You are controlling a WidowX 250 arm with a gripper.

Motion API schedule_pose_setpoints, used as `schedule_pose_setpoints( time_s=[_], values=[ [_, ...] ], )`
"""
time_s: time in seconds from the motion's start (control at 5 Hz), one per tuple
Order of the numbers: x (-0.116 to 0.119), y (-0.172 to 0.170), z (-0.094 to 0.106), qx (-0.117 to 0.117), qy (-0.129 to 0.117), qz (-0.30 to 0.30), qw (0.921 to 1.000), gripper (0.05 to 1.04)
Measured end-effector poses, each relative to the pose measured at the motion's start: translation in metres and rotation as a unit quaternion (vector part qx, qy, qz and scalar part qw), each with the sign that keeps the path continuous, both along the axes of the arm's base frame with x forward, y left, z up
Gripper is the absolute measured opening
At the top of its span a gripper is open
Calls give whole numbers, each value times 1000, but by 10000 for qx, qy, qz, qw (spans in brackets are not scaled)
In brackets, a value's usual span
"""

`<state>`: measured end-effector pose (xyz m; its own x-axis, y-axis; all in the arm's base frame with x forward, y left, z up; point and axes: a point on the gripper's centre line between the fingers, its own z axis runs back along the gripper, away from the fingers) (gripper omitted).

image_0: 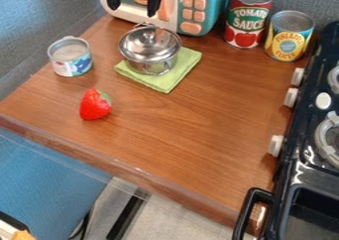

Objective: Move the can to the right side of a silver pot

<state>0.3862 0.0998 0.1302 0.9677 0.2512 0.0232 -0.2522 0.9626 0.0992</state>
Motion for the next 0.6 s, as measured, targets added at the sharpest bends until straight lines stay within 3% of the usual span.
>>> schedule_pose_setpoints(
  time_s=[0.4,0.6],
  values=[
    [-14,13,-33,-171,322,-22,9993,999],
    [-27,35,-30,-185,215,101,9995,999]
  ],
)
